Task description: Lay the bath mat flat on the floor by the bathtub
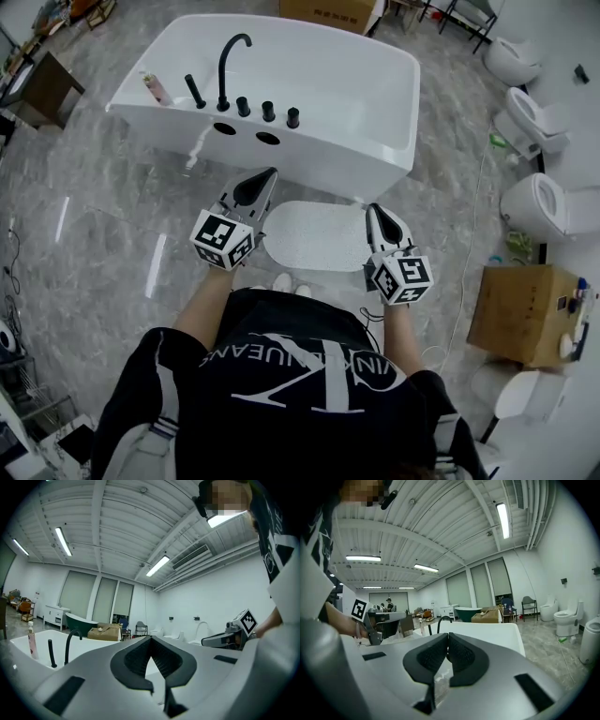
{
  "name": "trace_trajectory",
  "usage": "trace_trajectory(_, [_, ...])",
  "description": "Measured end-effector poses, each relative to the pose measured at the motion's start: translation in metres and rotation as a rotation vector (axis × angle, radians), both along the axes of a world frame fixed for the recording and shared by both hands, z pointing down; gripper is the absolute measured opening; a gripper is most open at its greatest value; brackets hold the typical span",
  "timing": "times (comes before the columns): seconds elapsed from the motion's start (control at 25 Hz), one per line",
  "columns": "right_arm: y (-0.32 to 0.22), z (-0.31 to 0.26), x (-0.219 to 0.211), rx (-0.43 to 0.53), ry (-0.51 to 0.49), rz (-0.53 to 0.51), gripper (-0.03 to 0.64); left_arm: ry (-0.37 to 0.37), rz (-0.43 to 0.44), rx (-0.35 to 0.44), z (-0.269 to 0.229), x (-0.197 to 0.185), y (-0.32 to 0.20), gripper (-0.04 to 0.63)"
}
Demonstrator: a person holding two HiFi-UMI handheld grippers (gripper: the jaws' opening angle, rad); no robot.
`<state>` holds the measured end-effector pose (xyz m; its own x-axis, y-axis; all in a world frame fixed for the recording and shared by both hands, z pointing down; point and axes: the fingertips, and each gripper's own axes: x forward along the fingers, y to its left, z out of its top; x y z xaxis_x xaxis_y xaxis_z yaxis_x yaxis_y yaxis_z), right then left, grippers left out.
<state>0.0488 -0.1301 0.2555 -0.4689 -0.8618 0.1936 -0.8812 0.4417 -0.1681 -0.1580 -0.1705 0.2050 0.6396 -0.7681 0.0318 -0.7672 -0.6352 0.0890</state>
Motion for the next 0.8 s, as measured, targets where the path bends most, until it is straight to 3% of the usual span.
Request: trace_trajectory(0.8, [-0.004, 0.008, 0.007, -0.030, 0.030, 0.030, 0.026, -0.018, -0.037, -0.033, 0.022, -0.024, -0.006, 0.014])
